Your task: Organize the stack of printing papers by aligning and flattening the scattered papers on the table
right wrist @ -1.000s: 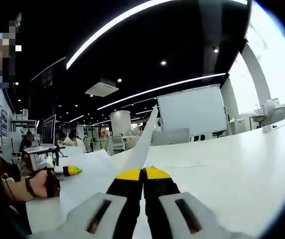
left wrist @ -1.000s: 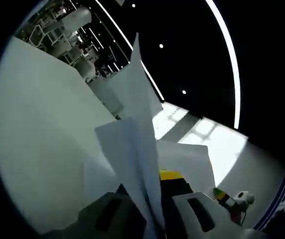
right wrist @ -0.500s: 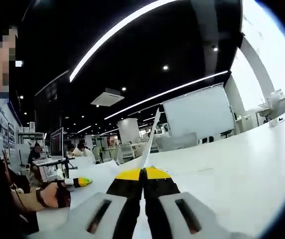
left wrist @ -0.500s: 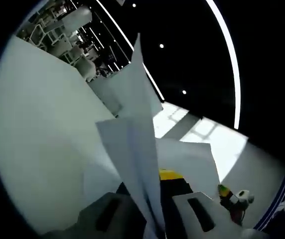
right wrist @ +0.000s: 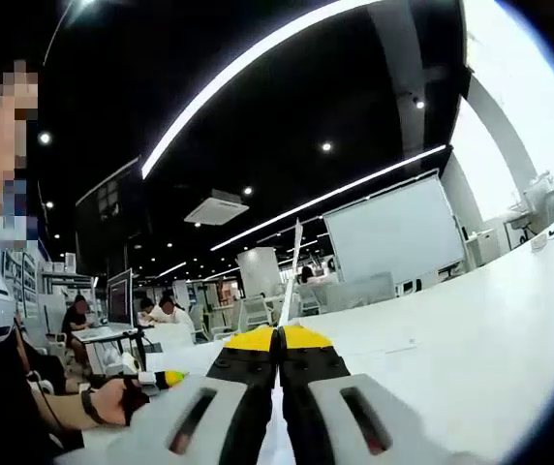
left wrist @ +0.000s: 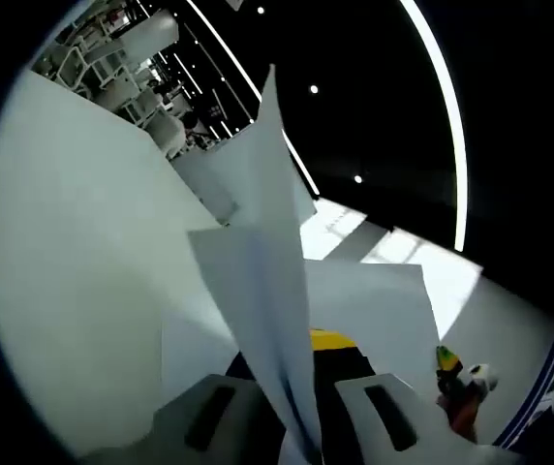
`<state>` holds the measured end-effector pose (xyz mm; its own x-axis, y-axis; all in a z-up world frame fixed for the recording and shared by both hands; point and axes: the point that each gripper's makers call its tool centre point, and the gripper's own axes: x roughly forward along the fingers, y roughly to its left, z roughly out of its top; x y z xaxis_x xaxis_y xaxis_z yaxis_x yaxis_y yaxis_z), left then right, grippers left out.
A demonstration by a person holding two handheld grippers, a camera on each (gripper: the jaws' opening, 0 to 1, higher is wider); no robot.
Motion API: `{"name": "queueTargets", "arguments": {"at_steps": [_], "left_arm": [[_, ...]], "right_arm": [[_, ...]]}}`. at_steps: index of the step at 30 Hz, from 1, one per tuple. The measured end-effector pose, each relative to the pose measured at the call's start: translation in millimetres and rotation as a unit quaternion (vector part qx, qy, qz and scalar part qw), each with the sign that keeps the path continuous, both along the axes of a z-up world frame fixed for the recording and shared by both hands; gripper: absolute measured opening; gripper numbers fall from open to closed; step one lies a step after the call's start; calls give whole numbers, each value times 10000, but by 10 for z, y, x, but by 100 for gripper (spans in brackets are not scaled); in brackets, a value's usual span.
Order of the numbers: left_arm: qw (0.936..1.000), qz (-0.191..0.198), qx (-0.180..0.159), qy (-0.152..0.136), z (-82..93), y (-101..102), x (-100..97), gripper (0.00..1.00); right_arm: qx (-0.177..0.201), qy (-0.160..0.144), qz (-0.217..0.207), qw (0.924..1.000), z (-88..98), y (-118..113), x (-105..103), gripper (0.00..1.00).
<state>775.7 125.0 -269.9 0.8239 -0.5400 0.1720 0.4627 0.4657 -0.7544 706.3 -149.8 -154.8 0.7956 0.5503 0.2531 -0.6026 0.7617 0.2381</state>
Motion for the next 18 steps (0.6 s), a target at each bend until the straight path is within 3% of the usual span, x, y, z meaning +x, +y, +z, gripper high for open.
{"name": "queueTargets", "arguments": {"at_steps": [18], "left_arm": [[10000,-9,1,14,-20,27,29,7]], "right_arm": [[353,-281,173,9988,286,50,-41,0]]}}
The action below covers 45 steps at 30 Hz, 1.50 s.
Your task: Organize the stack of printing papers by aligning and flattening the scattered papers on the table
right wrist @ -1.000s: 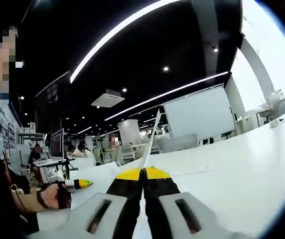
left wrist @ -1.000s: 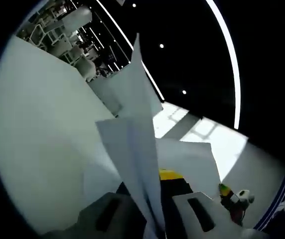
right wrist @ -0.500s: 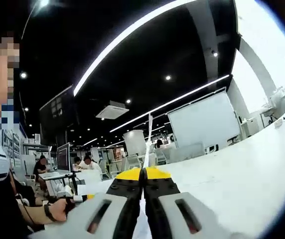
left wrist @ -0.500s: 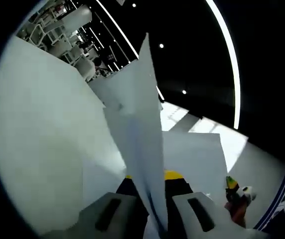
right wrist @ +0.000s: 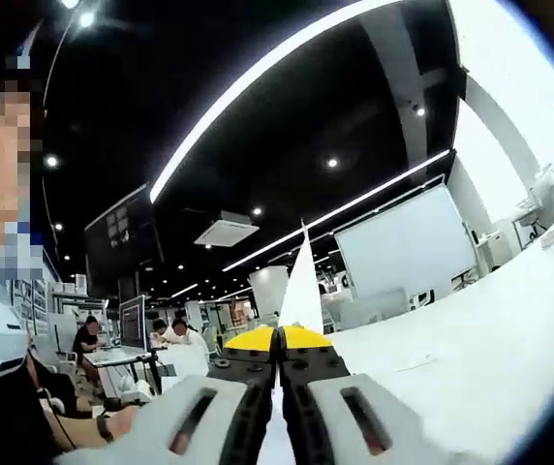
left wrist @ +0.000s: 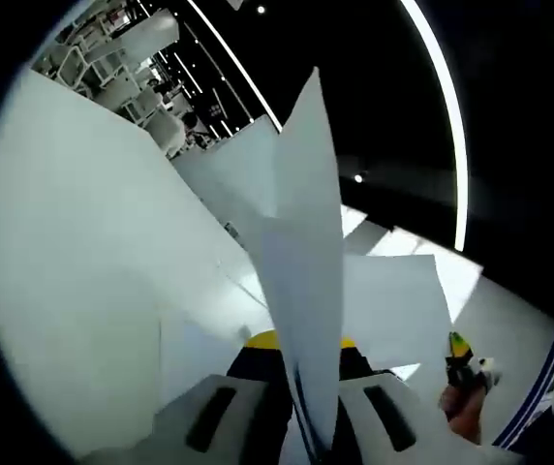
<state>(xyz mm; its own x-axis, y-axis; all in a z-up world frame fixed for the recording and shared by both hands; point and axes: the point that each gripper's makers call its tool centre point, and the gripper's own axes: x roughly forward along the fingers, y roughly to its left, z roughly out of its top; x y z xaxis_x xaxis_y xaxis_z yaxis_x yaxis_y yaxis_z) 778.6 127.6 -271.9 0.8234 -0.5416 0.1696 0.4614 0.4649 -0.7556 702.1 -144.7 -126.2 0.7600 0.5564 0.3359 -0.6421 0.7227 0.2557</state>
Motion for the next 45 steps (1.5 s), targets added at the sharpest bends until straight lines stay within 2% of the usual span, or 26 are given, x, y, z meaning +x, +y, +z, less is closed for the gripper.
{"name": "queueTargets", "arguments": {"at_steps": [20,27,45], "left_arm": [[10000,-9,-13,-3,1,4,8,7],[10000,-18,-18,-6,12,-27,-15,7],[10000,-37,-63,32,21,-79,-55,7]], "right_arm": [[-48,-228,124,9997,202,78,-88,0],[269,-402,174,9987,333,64,-97,0],[340,-680,419,9962,628,316,16,0]]}}
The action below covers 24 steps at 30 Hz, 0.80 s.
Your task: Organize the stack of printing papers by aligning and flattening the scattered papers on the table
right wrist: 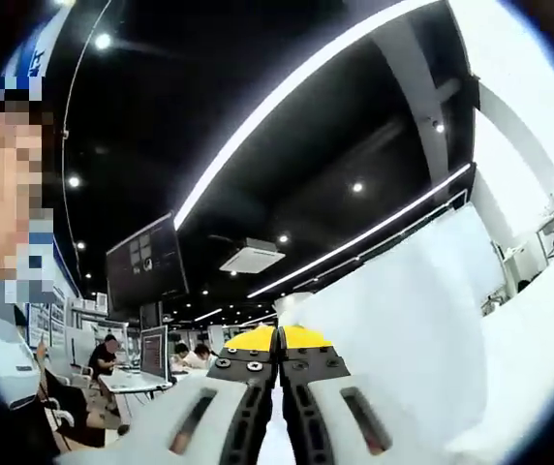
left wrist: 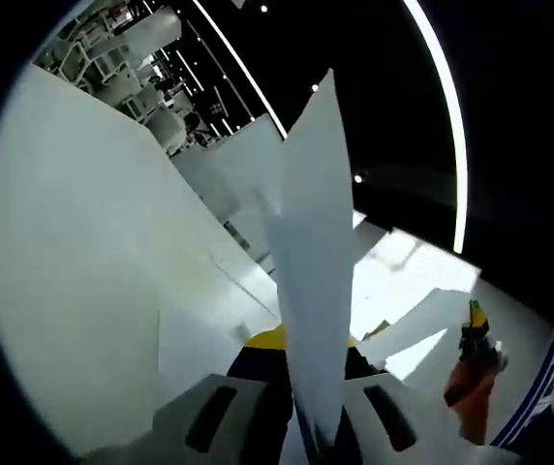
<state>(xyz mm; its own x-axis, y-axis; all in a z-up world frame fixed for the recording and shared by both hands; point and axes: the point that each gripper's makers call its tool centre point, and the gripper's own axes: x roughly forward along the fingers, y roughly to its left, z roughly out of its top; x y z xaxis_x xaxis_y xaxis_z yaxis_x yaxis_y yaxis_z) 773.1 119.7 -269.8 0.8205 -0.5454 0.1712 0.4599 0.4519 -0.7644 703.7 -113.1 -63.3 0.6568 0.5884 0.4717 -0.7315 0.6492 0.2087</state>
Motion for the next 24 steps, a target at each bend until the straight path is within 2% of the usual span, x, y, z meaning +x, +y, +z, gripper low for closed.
{"name": "queueTargets", "arguments": {"at_steps": [17,24], "left_arm": [[10000,4,3,24,-30,47,53,7],[10000,-12,39,27,-21,4,21,7]], "right_arm": [[-268,-88,173,9995,151,274,98,0],[-274,61,255,9993,164,383,165,0]]}}
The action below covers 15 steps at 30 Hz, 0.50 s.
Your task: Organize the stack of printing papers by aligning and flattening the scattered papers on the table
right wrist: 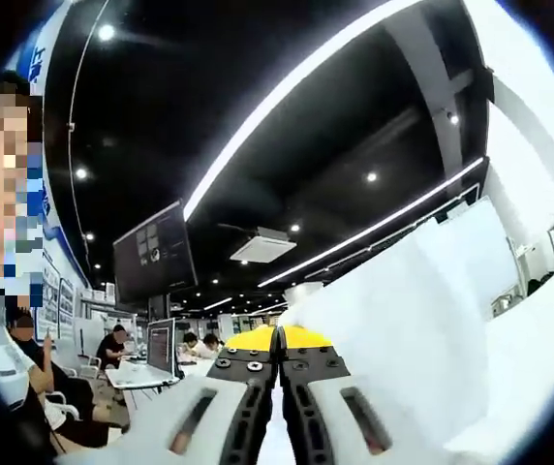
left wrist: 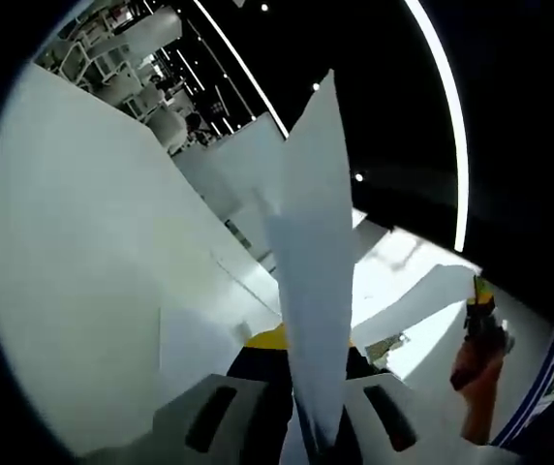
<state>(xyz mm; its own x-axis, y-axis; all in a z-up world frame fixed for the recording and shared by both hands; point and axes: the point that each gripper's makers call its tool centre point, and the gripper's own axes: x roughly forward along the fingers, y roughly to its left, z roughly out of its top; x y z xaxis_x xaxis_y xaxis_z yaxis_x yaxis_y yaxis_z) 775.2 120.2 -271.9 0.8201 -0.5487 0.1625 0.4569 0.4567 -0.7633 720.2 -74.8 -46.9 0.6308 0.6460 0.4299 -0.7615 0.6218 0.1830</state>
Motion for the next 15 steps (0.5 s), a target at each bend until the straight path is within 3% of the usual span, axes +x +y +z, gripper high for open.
{"name": "queueTargets", "arguments": {"at_steps": [15], "left_arm": [[10000,-13,44,-9,26,-71,-66,7]], "right_arm": [[122,-314,440,9985,442,362,-39,0]]}}
